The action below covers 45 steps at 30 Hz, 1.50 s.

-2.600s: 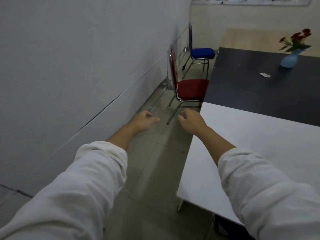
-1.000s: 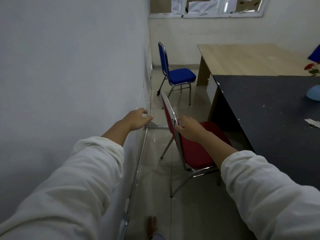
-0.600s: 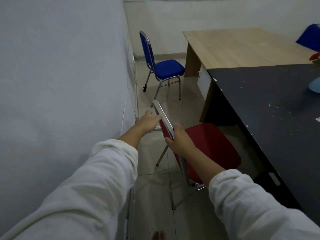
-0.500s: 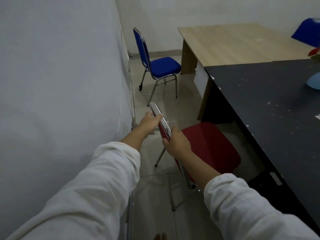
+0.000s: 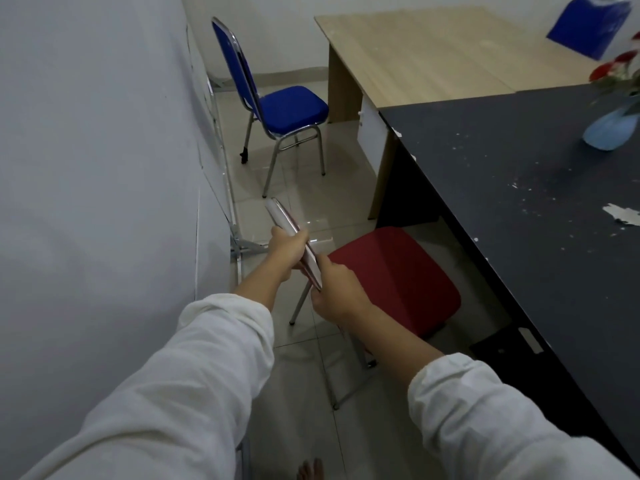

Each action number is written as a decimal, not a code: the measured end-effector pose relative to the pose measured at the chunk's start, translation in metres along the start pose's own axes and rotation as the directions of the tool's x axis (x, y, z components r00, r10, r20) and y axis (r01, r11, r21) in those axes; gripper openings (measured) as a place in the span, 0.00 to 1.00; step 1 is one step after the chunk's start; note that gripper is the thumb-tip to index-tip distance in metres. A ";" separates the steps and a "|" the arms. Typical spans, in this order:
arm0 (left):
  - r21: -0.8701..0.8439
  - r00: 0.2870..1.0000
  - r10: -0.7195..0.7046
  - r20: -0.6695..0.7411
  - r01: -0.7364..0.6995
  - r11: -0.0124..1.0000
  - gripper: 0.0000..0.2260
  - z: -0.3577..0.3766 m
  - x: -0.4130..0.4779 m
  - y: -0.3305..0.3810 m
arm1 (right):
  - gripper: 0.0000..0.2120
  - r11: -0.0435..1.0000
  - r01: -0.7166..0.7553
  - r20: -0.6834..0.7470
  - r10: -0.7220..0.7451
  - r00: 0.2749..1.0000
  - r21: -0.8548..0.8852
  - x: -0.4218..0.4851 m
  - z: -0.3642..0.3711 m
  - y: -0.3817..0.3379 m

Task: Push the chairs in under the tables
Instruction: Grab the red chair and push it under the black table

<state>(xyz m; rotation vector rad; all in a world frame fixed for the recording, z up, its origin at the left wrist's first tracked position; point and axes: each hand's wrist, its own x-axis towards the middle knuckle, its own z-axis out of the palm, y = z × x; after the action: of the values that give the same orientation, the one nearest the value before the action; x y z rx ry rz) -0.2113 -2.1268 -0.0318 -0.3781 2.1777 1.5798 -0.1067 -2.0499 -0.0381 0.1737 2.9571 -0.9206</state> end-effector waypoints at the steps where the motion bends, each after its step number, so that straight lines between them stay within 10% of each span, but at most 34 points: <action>1: -0.014 1.000 0.014 0.003 -0.014 1.000 0.21 0.004 0.001 -0.001 | 0.26 1.000 0.010 0.004 -0.010 1.000 0.003 0.000 -0.003 0.004; 16: -0.276 0.981 -0.002 0.195 0.057 0.960 0.34 0.102 -0.018 0.012 | 0.16 0.994 0.099 0.056 -0.096 0.994 -0.055 -0.009 -0.103 0.131; 19: -0.170 0.992 0.124 -0.003 -0.123 0.978 0.33 0.095 -0.016 0.014 | 0.22 0.985 0.065 -0.025 -0.070 0.997 -0.159 -0.021 -0.106 0.147; 24: 0.252 0.864 0.500 -0.060 -0.472 0.845 0.28 0.072 0.003 0.017 | 0.29 0.989 -0.145 -0.305 0.126 0.944 -0.040 -0.034 -0.086 0.141; 30: 0.583 0.508 0.718 0.476 -0.794 0.176 0.26 0.076 0.029 0.023 | 0.29 0.972 -0.220 -0.321 0.184 0.929 -0.079 -0.027 -0.084 0.140; 45: 0.387 0.323 0.656 0.682 -0.921 0.051 0.40 0.104 0.134 0.094 | 0.22 0.923 -0.351 -0.515 0.228 0.826 -0.155 0.053 -0.075 0.154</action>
<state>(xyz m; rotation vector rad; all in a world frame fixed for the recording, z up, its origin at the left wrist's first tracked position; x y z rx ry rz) -0.3525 -1.9948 -0.0454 1.6172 2.5646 0.7002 -0.1411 -1.8765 -0.0672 0.9573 3.3066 -0.5208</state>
